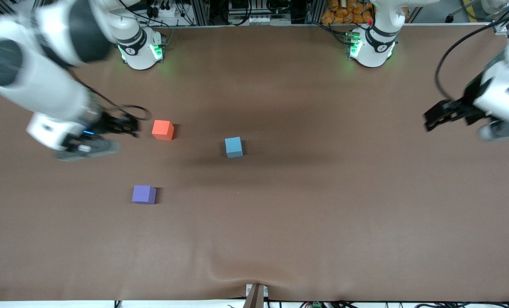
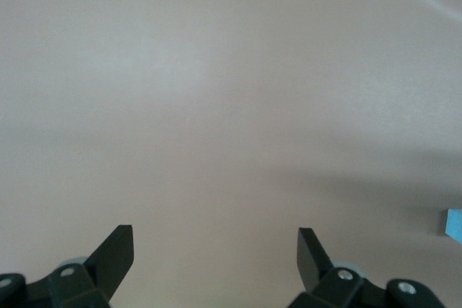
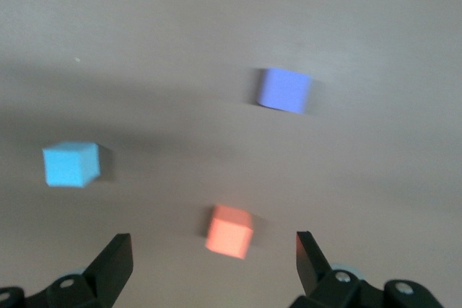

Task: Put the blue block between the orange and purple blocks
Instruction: 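Lower the right gripper over the light-blue cube and grasp it, then carry the blue cube with the right gripper between red and purple cubes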

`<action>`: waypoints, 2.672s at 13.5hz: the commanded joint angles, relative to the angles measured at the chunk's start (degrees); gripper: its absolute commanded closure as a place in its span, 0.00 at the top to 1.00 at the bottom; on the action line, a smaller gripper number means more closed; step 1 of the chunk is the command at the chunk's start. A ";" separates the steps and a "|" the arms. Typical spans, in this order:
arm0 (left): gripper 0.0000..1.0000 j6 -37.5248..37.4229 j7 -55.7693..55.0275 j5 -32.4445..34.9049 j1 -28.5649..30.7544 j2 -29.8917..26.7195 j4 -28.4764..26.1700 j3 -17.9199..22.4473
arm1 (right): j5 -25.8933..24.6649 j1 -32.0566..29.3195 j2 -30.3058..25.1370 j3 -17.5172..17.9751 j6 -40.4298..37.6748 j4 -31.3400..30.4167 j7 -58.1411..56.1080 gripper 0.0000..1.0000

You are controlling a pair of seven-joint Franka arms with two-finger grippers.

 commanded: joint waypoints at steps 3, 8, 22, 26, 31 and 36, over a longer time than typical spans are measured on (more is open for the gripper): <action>1.00 0.90 1.55 -3.87 3.57 -10.48 -11.75 -0.67 | 2.41 11.10 12.24 -0.59 9.47 0.80 13.79 1.00; 1.00 0.46 4.37 -3.08 5.24 -9.87 -11.22 -0.23 | 3.99 15.15 15.42 0.03 23.94 -7.69 13.53 1.00; 1.00 -2.62 5.16 -2.38 5.86 -9.17 -10.08 -0.94 | 4.53 21.84 21.66 -0.15 35.16 -12.03 17.13 1.00; 1.00 -2.27 5.16 -3.52 5.68 -8.99 -10.25 -1.03 | 4.44 20.71 21.41 -0.23 33.67 -11.60 17.04 0.00; 1.00 -2.18 5.24 -3.43 6.30 -8.90 -10.17 -0.76 | 3.04 12.80 12.46 -3.37 12.27 -7.90 16.43 0.00; 1.00 -2.44 5.16 -3.43 6.56 -9.25 -10.08 -0.32 | 2.16 4.28 4.89 -6.39 9.40 -14.03 11.86 0.00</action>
